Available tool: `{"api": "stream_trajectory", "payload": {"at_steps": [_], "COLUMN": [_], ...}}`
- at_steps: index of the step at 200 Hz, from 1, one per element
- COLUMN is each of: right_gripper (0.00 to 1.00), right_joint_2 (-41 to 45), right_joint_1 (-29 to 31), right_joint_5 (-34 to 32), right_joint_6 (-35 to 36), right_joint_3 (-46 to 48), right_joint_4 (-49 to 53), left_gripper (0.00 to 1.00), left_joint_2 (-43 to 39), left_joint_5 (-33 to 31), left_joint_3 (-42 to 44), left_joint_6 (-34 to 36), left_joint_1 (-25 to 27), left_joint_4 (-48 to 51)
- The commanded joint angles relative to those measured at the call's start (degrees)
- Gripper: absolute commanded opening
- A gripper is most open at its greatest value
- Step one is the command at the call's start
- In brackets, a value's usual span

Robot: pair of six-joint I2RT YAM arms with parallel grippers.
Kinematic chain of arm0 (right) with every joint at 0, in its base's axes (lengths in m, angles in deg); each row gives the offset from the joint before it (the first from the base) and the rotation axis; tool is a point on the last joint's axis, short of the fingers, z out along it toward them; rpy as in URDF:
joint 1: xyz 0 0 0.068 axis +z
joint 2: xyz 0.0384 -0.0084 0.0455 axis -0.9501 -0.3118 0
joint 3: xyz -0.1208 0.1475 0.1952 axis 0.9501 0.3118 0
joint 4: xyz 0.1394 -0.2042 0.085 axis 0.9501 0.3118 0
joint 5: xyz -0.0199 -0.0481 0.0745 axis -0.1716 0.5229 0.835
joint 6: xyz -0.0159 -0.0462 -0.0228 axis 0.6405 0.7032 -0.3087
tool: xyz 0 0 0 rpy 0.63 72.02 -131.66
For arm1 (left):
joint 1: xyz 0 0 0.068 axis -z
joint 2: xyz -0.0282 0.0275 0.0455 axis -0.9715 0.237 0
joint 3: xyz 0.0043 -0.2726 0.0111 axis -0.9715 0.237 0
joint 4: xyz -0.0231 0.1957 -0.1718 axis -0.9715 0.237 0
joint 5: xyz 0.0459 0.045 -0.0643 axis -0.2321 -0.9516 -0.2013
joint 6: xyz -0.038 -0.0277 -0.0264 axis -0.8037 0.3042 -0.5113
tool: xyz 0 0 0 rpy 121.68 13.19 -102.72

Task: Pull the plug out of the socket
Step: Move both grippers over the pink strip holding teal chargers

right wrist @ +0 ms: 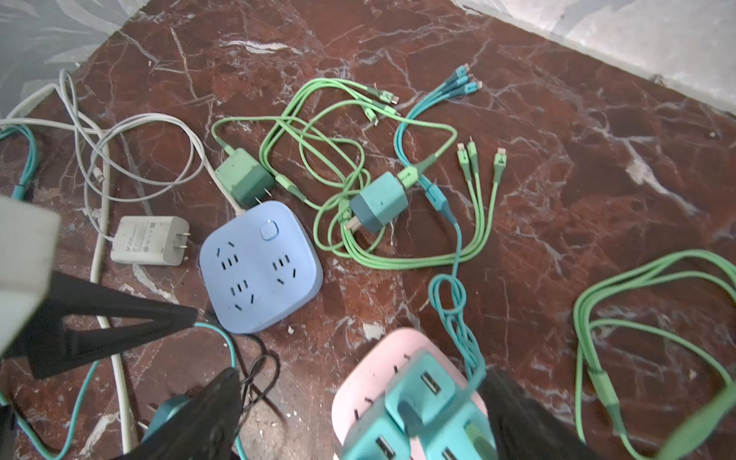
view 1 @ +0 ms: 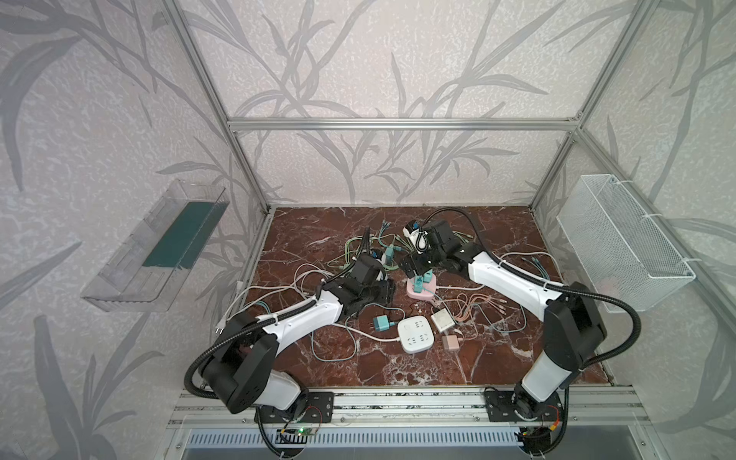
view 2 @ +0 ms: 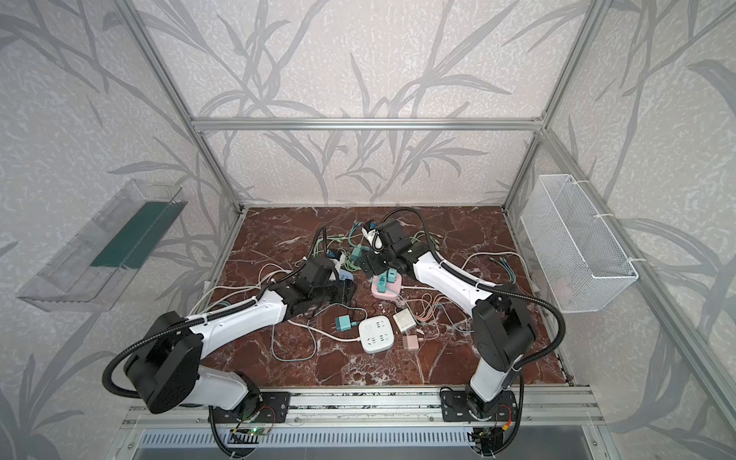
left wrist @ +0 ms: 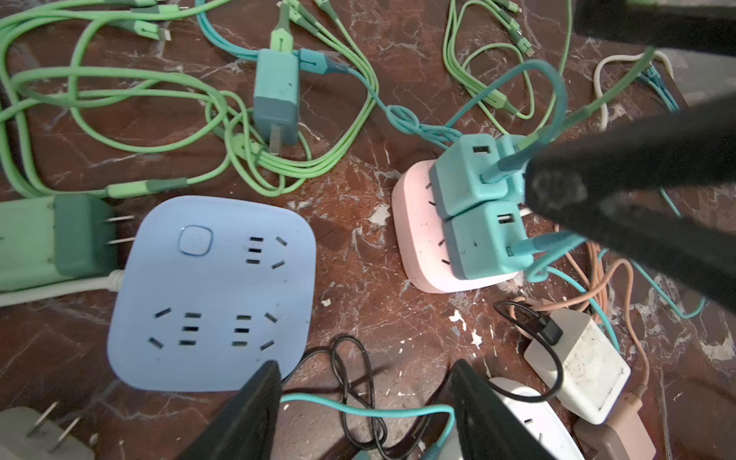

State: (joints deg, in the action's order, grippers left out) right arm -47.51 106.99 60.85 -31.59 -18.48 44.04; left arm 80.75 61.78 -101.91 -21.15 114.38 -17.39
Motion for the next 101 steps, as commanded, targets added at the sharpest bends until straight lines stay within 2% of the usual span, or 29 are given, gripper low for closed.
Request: {"api": "stream_trajectory", "payload": {"at_steps": [1,61,87,101], "right_gripper": [0.91,0.79,0.68,0.58], "right_joint_2": [5.85,13.71,14.90,15.15], "right_joint_1": [-0.91,-5.60,-7.08,-8.03], "right_joint_5": [-3.14,-2.84,-2.52,-2.25], "right_joint_6": [-0.53,-4.40,-6.53,-7.88], "right_joint_3": [5.54,18.38,22.60,24.45], "right_joint_4": [-5.94,-9.68,-11.52,-12.37], "left_gripper": [0.71,0.74,0.74,0.74], "left_joint_2": [1.92,7.06,8.36,9.05], "left_joint_5": [-1.96,-4.21,-4.76,-5.41], "left_joint_3": [-2.65,-6.10,-7.04,-7.76], "left_joint_6": [1.47,2.09,1.91,2.21], "left_joint_1": [1.92,6.45,7.76,8.44], "left_joint_4": [-1.61,-2.67,-3.70,-3.67]}}
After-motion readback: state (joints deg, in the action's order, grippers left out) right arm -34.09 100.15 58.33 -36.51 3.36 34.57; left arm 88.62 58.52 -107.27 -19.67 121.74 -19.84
